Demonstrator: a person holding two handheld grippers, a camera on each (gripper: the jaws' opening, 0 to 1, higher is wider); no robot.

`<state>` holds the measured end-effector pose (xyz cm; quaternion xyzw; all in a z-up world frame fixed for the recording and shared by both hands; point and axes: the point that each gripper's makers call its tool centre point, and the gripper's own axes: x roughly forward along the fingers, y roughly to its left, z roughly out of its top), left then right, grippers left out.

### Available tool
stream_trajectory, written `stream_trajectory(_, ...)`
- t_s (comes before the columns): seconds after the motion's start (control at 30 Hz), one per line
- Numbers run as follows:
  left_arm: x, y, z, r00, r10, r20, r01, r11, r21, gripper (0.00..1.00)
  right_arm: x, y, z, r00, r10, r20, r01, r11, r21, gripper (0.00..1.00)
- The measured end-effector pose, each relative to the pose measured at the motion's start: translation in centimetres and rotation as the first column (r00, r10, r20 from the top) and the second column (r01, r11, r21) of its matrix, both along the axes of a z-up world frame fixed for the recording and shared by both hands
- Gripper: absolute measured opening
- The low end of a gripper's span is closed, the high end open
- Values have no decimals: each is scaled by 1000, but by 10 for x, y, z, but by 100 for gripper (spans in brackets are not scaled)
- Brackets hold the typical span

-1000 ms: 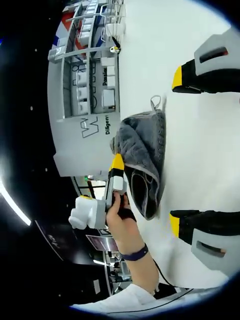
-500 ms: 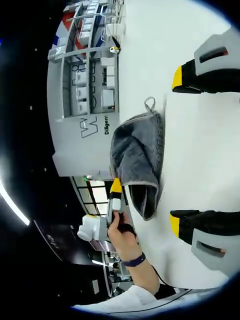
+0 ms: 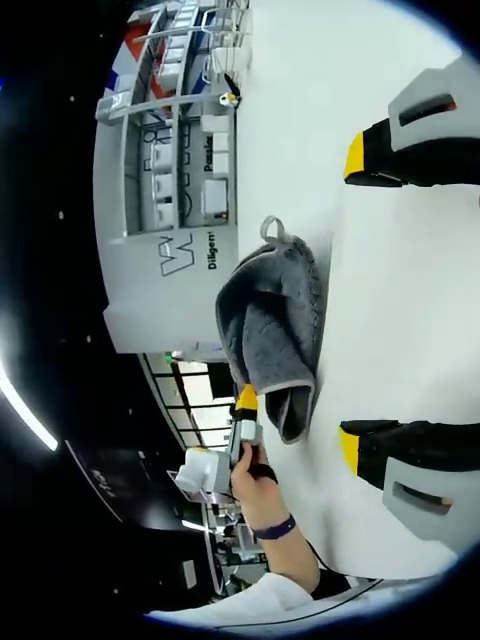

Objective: Open the folded towel by lifting each exposed corner and separating the folded layers until the towel lies flat within the target outline without major curled edges

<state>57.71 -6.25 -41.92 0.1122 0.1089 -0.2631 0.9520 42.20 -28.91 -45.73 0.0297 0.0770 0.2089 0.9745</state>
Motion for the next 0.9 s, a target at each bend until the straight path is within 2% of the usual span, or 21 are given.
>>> stream_trajectory(0.5, -6, 20, -32, 998, 28, -61, -26, 999, 34, 3, 0, 1, -2, 1000, 1, -4, -1, 1000, -6, 99)
stream_trajectory(0.9, -7, 18, -32, 997, 21, -68, -20, 1000, 16, 3, 0, 1, -2, 1000, 2, -5, -2, 1000, -8, 99)
